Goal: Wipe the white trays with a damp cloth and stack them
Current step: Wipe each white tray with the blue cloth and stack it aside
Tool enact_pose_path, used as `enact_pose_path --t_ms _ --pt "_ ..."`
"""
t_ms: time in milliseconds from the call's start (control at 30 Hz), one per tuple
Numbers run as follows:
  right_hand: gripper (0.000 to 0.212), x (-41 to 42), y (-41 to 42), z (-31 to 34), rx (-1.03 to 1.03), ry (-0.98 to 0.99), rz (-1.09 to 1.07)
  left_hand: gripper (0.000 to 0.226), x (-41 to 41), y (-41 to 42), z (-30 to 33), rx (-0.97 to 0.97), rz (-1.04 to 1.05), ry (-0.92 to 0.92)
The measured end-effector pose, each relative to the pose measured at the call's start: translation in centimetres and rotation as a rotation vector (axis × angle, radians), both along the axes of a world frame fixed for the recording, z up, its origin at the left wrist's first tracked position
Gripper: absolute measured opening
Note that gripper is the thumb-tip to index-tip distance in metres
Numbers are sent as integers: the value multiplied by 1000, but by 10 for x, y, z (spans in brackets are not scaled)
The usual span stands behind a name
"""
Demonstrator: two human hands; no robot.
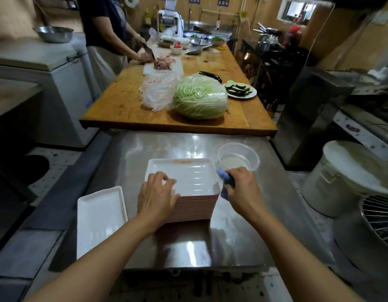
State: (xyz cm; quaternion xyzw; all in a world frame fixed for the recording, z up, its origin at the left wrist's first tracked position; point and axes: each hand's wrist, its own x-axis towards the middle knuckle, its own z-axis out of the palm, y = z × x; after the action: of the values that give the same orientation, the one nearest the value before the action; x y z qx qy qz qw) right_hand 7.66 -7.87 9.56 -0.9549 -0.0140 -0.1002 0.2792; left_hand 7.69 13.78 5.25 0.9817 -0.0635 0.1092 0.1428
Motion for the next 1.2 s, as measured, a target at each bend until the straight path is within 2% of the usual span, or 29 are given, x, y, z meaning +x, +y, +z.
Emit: enact_pose_path --t_ms 133,267,400,533,600,700,800,867,933,1100,1200 --pt "7 -7 -5 4 82 18 -9 25 -2 -22 5 153 -202 -42" --pt "7 -15 -5 -1 137 -32 -21 33 -2 -28 9 204 -199 -129" --pt "8 -21 -7 1 197 -77 -31 30 -1 -26 12 148 -201 -97" --pt "10 -20 -9 4 245 -77 -55 11 4 -19 24 -15 -147 -136" --pt "12 -20 -7 7 290 -91 -77 6 11 -16 37 3 -148 -187" --pt "12 -21 -1 19 331 -192 -98 11 16 -12 60 -6 -151 -193" --pt "11 -22 8 40 340 -337 -76 9 10 -4 83 -201 -144 -200" --pt "19 -24 16 55 363 -418 -80 5 0 3 97 -405 -143 -184" --pt "27 -26 24 68 385 -465 -61 10 -12 11 105 -616 -108 -143" --pt "33 -33 58 93 440 -501 90 16 -42 31 112 -1239 40 183" --pt "40 -36 85 102 345 -557 177 15 -53 41 113 -1345 84 258"
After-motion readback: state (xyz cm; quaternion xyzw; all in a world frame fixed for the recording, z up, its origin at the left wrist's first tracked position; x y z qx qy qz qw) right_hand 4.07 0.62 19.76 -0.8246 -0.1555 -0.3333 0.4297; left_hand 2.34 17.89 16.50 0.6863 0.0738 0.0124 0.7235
